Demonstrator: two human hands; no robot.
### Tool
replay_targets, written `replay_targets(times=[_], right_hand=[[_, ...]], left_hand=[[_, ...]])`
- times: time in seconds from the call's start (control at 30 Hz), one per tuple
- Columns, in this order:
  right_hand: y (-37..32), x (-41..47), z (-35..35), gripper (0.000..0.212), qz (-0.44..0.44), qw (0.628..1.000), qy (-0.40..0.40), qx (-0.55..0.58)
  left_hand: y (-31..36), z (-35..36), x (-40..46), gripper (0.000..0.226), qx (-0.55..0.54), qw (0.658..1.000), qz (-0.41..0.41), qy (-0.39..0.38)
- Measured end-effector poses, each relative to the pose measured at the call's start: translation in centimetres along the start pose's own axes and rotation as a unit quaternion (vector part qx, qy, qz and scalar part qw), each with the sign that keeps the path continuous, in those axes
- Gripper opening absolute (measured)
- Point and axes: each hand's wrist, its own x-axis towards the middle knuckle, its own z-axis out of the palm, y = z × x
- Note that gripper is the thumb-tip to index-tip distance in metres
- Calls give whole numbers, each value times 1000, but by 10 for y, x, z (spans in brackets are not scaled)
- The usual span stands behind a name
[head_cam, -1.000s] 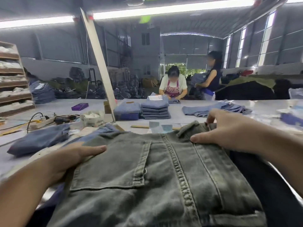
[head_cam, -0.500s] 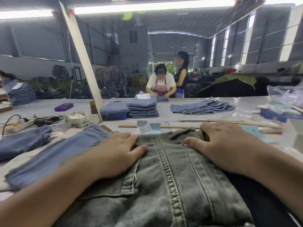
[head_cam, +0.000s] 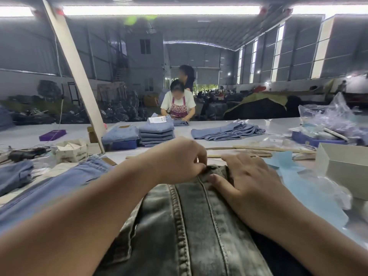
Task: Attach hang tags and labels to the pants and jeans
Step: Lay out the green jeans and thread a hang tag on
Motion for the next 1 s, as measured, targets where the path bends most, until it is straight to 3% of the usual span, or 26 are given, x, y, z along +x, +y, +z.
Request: replay_targets(times=[0.1,0.23,0.4,0.6,0.7,0.83,0.93,1.0], right_hand=[[-3,-3,3,50,-60,997,55,8],[-8,-2,6,39,-100,990,90,37],[-4,1,11,40,-94,987,92,87],[-5,-3,13,19,-44,974,174,137],[-7,-13,5,17,-73,970,206,107],[-6,-28,-10,31,-100,983,109,108],[-13,-34,-24,48,-110,982,45,145],[-26,-36,-27,49,-137,981,-8,135]], left_hand=[[-13,20,-4,16,-110,993,-21,37],[-31,37,-7,21,-274,958,-65,58],[-42,40,-5,20,-350,931,-94,34],[-45,45,-6,27,-326,939,-96,45],[-43,47,-9,26,-298,947,-89,86],[-37,51,-17,20,-163,967,-51,191],[-33,46,-19,15,-72,951,-63,295],[-27,39,-22,13,-19,945,-81,317]])
